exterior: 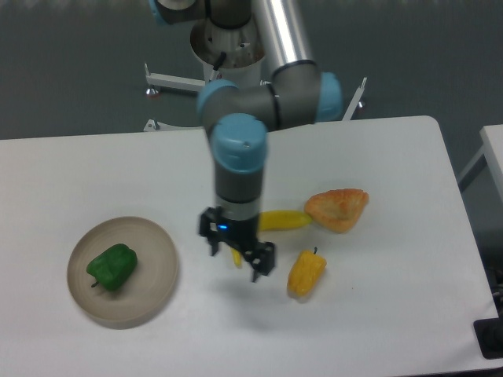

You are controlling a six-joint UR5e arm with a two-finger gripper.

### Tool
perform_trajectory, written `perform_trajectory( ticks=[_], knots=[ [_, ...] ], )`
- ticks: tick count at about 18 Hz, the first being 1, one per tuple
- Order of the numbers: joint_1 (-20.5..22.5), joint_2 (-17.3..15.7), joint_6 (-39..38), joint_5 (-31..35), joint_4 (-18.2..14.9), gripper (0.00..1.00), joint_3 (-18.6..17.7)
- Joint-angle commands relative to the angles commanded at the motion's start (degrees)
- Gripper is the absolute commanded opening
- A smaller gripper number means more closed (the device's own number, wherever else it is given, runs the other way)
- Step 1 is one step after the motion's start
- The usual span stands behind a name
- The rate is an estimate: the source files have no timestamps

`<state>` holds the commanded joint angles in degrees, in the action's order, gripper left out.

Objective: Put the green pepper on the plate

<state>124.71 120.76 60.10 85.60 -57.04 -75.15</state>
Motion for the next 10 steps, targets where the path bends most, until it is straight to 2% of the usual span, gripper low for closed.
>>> perform_trajectory(
  ticks=[5, 10],
  knots=[
    [1.32, 2.11, 3.44, 4.22, 0.09, 1.0, 2.9],
    [1.59, 2.81, 3.44, 4.22, 0.18, 1.0, 3.08]
  ],
)
